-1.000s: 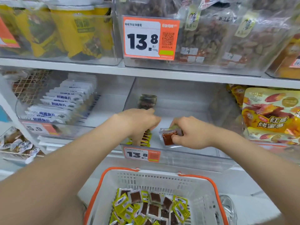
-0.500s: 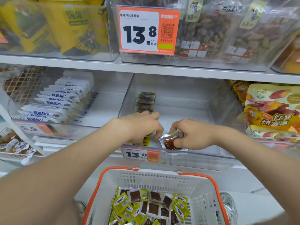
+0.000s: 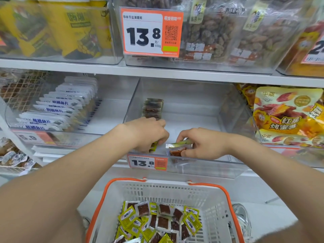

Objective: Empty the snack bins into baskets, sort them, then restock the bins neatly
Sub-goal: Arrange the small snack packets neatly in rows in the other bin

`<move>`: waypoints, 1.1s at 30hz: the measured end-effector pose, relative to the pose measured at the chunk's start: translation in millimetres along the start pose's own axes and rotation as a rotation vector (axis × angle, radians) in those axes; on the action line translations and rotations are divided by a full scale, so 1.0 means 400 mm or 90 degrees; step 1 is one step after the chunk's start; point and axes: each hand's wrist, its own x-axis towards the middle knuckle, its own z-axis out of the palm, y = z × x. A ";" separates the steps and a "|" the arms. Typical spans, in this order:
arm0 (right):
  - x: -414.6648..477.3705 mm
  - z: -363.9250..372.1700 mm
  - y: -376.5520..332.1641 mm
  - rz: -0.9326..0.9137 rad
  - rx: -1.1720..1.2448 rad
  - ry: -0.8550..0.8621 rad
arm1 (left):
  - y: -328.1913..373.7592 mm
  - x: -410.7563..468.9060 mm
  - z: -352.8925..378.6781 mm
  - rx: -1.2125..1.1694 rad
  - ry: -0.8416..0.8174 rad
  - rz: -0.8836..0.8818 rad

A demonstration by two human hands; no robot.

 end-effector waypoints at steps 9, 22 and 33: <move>0.056 0.021 -0.060 -0.043 0.011 0.028 | -0.014 -0.029 -0.067 0.213 0.181 -0.177; 0.124 0.038 -0.210 0.211 0.236 0.105 | -0.042 -0.097 -0.027 -0.090 0.323 -0.289; 0.127 0.027 -0.239 0.234 0.269 0.045 | -0.040 -0.195 -0.013 -0.265 0.309 -0.265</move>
